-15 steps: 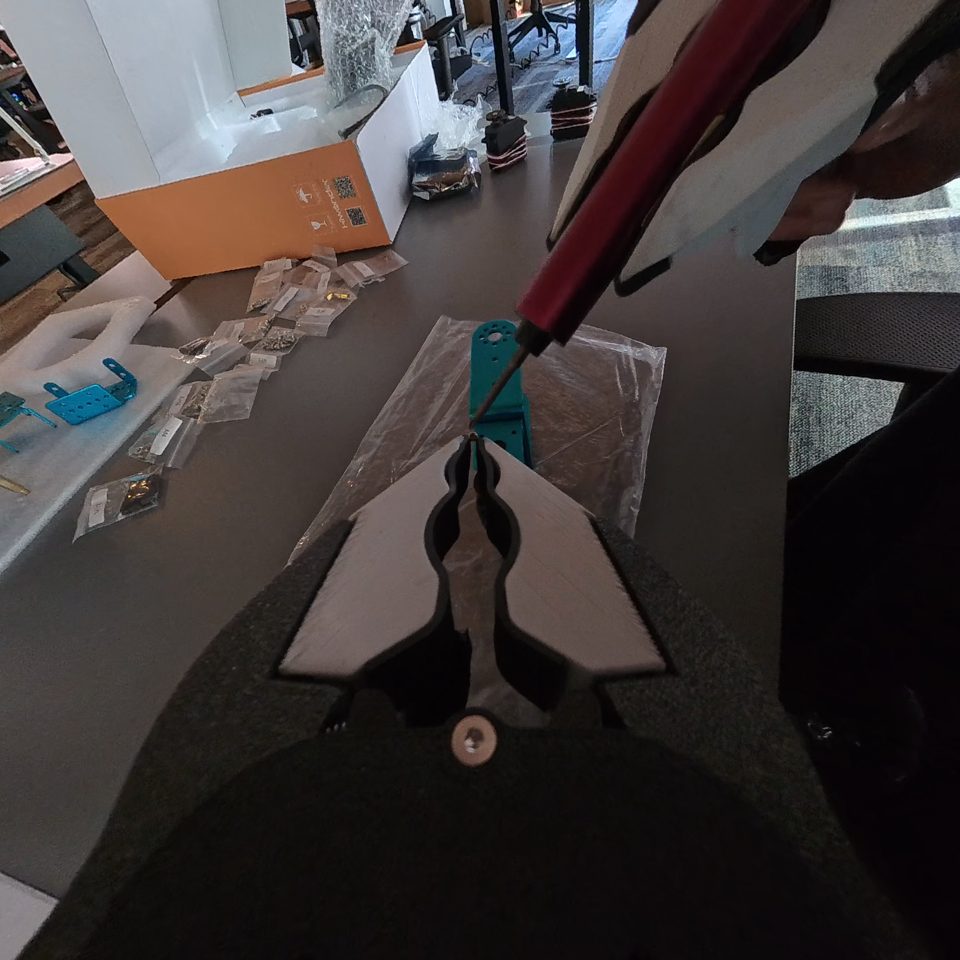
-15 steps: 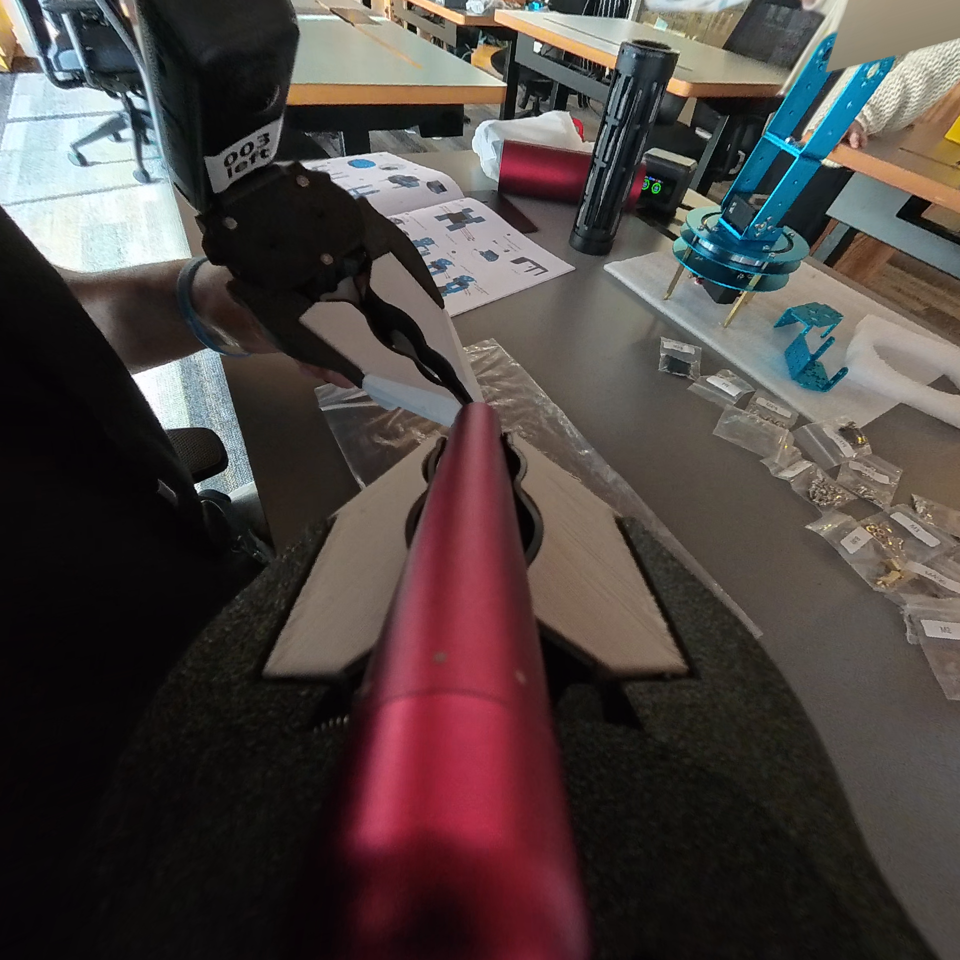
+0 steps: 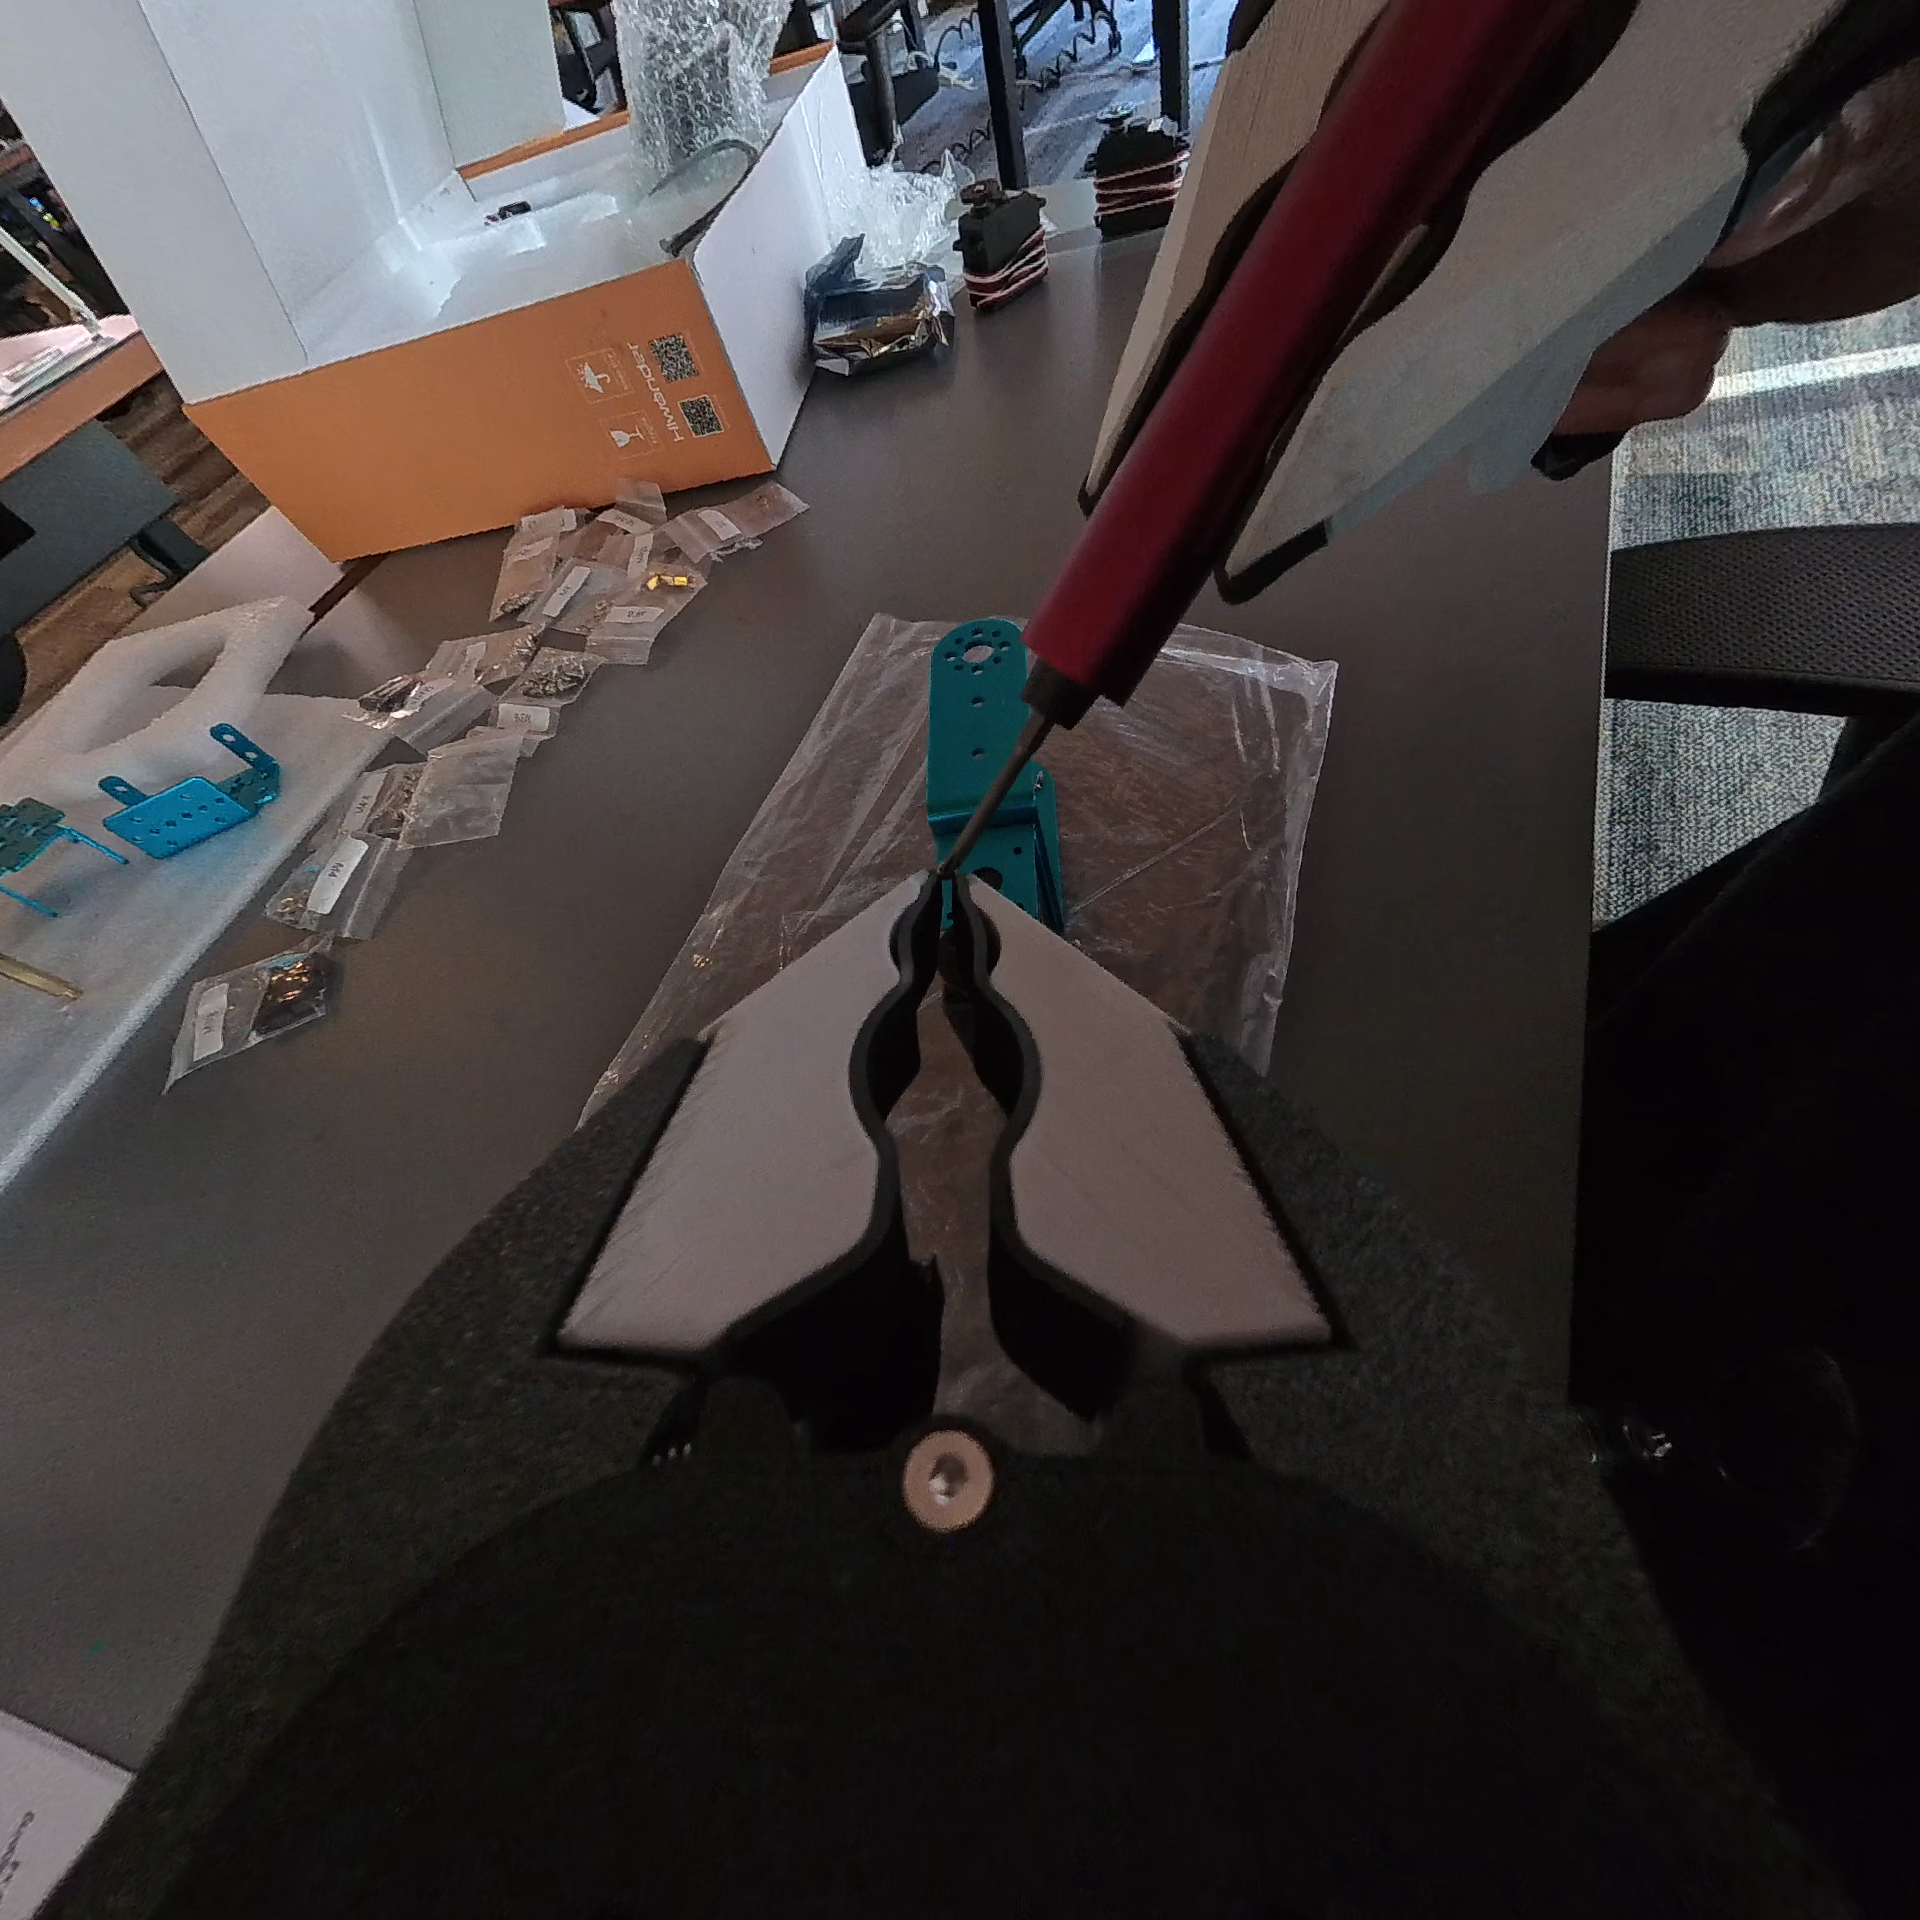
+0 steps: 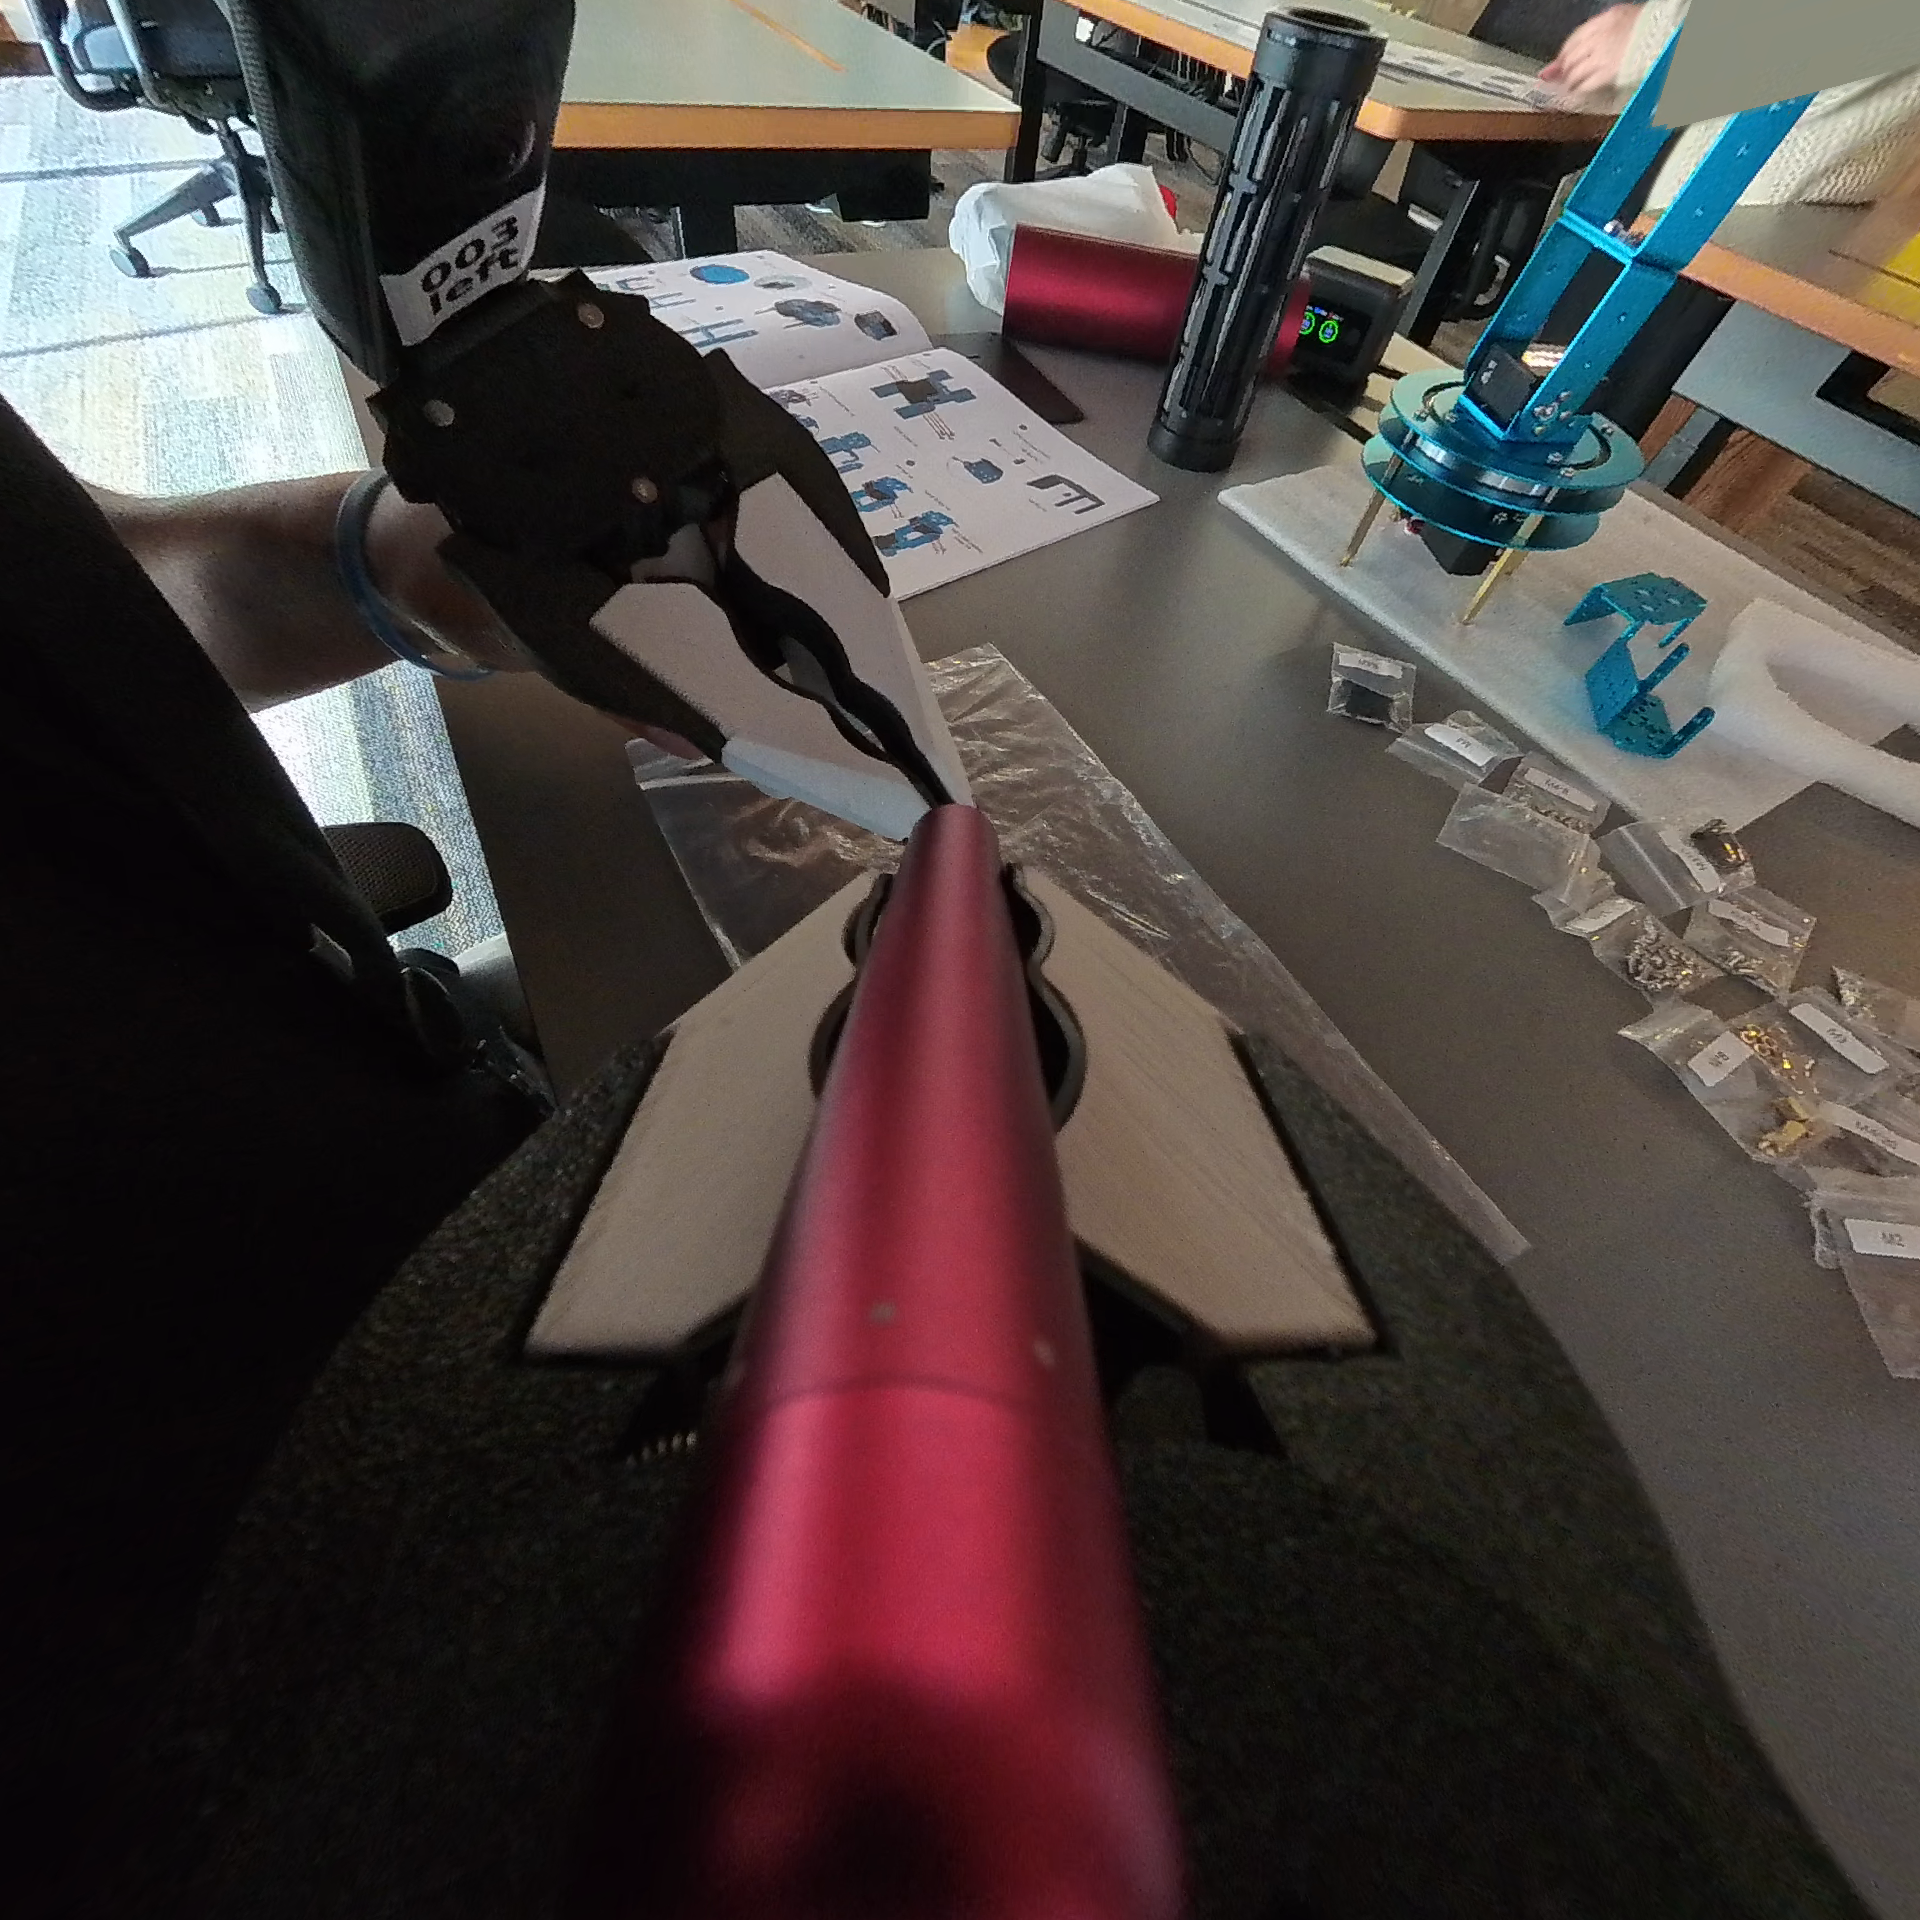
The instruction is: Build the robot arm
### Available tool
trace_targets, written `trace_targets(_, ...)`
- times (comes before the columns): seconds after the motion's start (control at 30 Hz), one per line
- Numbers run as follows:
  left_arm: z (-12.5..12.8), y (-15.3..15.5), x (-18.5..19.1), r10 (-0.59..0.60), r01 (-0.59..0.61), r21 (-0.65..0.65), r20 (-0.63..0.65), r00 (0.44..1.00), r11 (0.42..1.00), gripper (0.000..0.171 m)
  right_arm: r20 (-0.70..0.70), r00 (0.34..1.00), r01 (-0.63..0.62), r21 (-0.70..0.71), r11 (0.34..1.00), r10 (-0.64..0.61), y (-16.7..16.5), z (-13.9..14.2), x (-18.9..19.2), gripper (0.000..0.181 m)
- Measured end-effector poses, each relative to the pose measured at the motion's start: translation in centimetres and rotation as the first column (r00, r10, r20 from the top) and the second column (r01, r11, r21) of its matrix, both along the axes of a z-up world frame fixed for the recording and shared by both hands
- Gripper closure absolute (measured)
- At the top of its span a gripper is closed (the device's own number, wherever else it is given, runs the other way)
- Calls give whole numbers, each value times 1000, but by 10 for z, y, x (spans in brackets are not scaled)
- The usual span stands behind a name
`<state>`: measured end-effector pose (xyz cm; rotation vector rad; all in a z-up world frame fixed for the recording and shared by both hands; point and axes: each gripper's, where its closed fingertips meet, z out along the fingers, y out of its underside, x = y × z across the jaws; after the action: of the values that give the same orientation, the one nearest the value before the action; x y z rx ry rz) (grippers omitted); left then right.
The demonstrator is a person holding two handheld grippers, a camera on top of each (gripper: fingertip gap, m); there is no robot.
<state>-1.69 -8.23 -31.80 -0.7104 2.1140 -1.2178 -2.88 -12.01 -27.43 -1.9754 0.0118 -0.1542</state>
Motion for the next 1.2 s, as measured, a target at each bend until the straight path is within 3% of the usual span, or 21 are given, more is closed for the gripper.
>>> trace_targets(0.83,-8,0,-1,-17,9,132,58,998,991,171,0,1000,-3,-44,999,3,-3,-8,0,160)
trace_targets(1.2,-7,0,-3,-40,30,128,71,997,991,171,-29,1000,0,-19,1000,0,-4,-7,0,160)
